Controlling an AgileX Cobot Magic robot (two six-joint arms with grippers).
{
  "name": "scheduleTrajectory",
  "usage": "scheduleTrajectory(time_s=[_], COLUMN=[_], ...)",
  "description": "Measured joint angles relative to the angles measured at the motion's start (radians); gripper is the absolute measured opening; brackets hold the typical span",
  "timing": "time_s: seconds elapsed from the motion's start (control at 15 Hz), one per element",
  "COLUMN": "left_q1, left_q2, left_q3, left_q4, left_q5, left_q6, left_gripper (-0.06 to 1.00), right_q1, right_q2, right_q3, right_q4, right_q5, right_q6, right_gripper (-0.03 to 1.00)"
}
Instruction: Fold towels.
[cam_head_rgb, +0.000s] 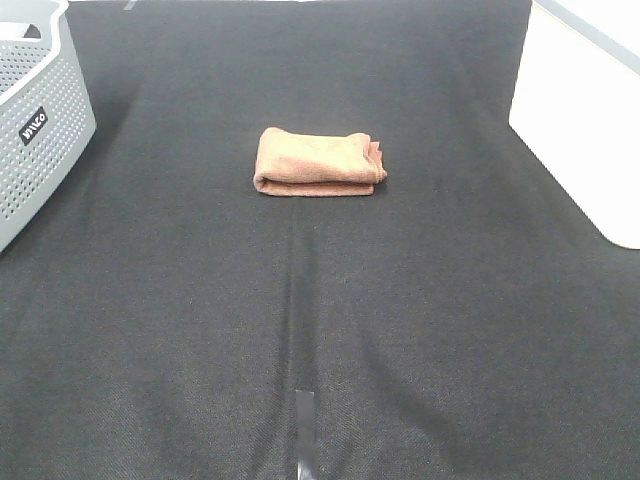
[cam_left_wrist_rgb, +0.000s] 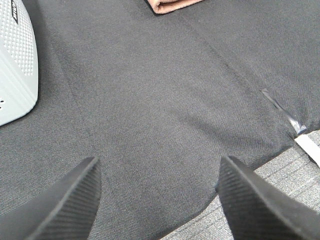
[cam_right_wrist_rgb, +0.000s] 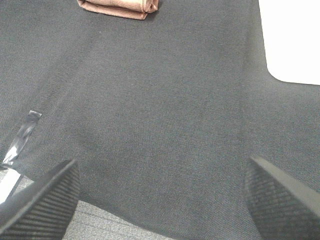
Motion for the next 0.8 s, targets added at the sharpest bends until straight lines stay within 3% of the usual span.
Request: scheduleTrajectory(time_s=[0.2, 0.4, 0.8], left_q1=[0.026, 0.13, 0.157], left_q2=[-0.009, -0.068, -0.113], left_q3=[0.0, 0.0, 0.0], left_q4=[-0.002, -0.002, -0.003], left_q5=[-0.002, -0.002, -0.004], left_q6=[0.0, 0.0, 0.0], left_gripper=[0.64, 0.64, 0.64], right_q1=[-0.032, -0.168, -0.204], right_q2=[0.0, 0.0, -0.041], right_q3=[0.0, 0.0, 0.0], right_q4=[0.0, 0.0, 0.003], right_q5=[0.0, 0.0, -0.002], right_q6=[0.0, 0.0, 0.0], right_gripper=[0.83, 0.83, 0.83])
